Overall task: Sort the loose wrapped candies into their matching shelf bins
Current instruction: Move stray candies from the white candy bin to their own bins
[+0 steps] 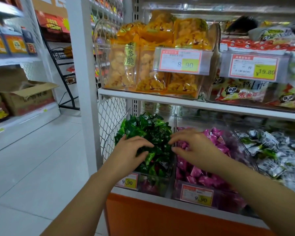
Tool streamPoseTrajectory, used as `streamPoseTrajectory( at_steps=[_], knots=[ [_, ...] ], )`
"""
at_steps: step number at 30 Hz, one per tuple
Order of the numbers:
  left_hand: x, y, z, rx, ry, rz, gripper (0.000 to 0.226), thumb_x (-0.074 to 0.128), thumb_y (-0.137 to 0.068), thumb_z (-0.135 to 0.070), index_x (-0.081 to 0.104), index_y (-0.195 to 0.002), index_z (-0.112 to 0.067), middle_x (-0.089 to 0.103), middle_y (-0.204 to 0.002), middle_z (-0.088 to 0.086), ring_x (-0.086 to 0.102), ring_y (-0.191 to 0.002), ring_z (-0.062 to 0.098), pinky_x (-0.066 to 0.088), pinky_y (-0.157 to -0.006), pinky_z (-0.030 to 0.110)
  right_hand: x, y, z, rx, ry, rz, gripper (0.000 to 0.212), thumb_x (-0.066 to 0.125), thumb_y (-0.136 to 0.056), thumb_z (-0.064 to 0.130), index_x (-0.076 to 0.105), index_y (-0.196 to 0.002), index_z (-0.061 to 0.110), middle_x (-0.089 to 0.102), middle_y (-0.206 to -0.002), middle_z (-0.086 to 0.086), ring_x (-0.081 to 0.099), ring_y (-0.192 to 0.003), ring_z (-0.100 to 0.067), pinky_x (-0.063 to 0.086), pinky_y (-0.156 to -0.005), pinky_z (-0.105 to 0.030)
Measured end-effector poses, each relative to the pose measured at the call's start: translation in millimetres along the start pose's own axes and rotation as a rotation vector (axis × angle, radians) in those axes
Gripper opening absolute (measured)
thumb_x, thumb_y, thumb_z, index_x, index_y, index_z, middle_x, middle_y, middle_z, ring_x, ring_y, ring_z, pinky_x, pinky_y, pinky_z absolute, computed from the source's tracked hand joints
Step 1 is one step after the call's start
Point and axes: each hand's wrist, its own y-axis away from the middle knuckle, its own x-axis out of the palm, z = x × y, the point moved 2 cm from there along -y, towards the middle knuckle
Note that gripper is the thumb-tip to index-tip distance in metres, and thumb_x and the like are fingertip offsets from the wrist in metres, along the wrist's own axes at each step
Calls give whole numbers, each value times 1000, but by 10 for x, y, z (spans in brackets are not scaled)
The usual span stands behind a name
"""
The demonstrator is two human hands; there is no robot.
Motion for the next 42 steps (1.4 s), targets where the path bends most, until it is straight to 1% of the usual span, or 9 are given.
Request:
streamPoseTrajectory(
  at_steps=[3, 6, 9, 14, 19, 24, 29, 32, 42],
  knots=[
    [108, -173, -128, -3, -82, 149, 31, 59, -90, -38, 59, -121, -39, 48, -134, -21, 38, -128, 2, 6, -116, 52, 127, -10, -100, 45, -10, 184, 38, 59, -91, 38, 56, -128, 30, 40, -146, 8, 31, -134, -7, 22, -111, -24],
    [253, -333, -222, 12, -165, 259, 38, 61, -86, -47, 57, -123, -40, 35, -142, -18, 26, -137, 12, 2, -116, 55, 158, 55, -185, 68, -173, 214, 37, 57, -91, 38, 54, -128, 34, 32, -149, 15, 27, -126, 7, 18, -99, -1],
    [360, -439, -249, 27, -263, 326, 40, 67, -82, -48, 61, -120, -36, 22, -145, -11, 21, -136, 21, 7, -115, 53, 175, 67, -210, 49, -155, 211, 37, 56, -92, 36, 54, -128, 32, 30, -151, 14, 24, -125, 8, 18, -103, -8],
    [321, -525, -133, 11, -209, 187, 26, 63, -88, -35, 66, -114, -30, 30, -143, -7, 46, -120, 18, 37, -102, 38, 200, 55, -225, 47, -180, 200, 33, 58, -92, 36, 56, -125, 32, 33, -149, 11, 29, -131, 1, 20, -106, -15],
    [95, -454, -40, -96, -42, -58, 25, 59, -92, -24, 66, -115, -17, 50, -132, -5, 50, -116, 12, 34, -94, 20, 221, 54, -245, 38, -183, 197, 33, 57, -92, 37, 56, -124, 32, 32, -149, 13, 30, -134, -3, 24, -111, -22],
    [-110, -323, 140, -126, -253, -119, 23, 63, -89, -26, 67, -111, -25, 50, -133, -9, 56, -106, 14, 37, -100, 33, 232, 61, -248, 32, -202, 196, 32, 56, -92, 37, 55, -124, 32, 31, -149, 14, 29, -130, 1, 24, -109, -21],
    [-59, -270, 189, -169, -323, 152, 25, 58, -91, -34, 60, -115, -41, 29, -150, -16, 32, -136, 14, 9, -115, 42, 240, 60, -256, 39, -196, 202, 32, 55, -92, 39, 54, -124, 33, 30, -149, 15, 28, -134, -1, 25, -111, -23],
    [-74, -284, 86, -183, -210, 182, 26, 58, -90, -34, 60, -114, -44, 23, -153, -16, 18, -142, 16, 0, -117, 51, 241, 59, -256, 43, -194, 203, 32, 55, -92, 39, 54, -124, 34, 29, -149, 16, 28, -134, -1, 24, -110, -22],
    [227, -359, -144, -92, -441, 335, 33, 54, -86, -56, 65, -111, -38, 42, -136, -15, 11, -142, 13, -9, -110, 61, 253, 68, -276, 39, -198, 204, 34, 54, -93, 39, 54, -126, 33, 30, -150, 13, 29, -136, -4, 24, -111, -23]
  ],
)
